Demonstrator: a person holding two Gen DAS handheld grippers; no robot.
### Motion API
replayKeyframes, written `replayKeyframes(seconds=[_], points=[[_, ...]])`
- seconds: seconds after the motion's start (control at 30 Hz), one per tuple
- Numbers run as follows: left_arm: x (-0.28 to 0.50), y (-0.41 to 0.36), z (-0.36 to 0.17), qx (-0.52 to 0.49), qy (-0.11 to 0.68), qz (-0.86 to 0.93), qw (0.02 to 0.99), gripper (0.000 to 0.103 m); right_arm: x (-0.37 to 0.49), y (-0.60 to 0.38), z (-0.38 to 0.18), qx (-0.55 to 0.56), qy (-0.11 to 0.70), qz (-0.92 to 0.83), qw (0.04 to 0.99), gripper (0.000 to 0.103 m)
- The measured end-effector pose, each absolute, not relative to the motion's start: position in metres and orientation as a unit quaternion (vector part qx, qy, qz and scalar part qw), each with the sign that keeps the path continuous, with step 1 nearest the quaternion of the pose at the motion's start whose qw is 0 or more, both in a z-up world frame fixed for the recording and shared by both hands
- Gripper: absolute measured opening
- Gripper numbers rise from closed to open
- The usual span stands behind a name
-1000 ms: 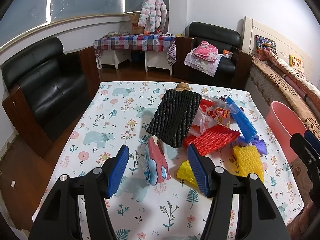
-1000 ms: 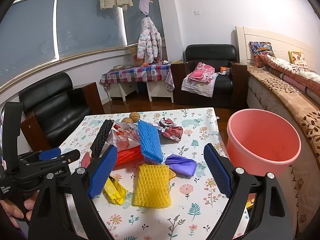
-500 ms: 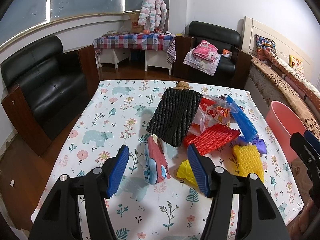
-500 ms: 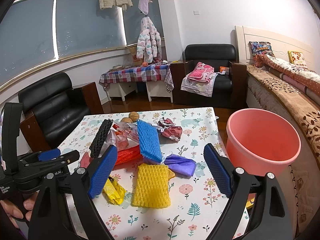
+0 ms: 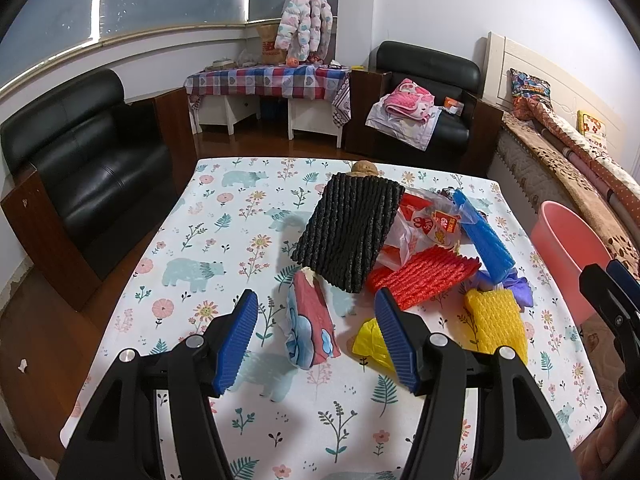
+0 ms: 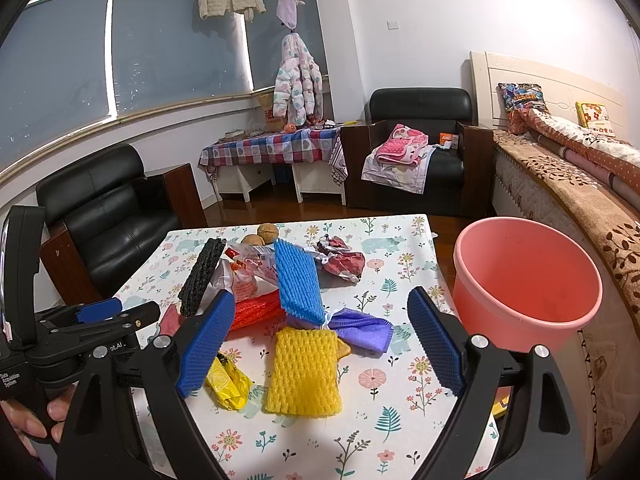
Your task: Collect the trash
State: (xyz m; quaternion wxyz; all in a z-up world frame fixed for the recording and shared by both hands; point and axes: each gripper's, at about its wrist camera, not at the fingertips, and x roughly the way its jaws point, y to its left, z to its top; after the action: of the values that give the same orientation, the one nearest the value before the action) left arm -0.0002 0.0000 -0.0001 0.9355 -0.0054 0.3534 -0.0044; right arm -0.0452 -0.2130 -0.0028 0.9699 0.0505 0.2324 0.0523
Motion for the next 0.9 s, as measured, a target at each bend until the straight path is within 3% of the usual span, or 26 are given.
replayKeyframes(seconds=[0.9], points=[[-0.0008,-0.0005,-0.0002,-0.008,0.356,-0.006,0.934,0.061,-0.0446,-0.2112,-0.0034,0.05,0.232,0.053,0.97,0.088]])
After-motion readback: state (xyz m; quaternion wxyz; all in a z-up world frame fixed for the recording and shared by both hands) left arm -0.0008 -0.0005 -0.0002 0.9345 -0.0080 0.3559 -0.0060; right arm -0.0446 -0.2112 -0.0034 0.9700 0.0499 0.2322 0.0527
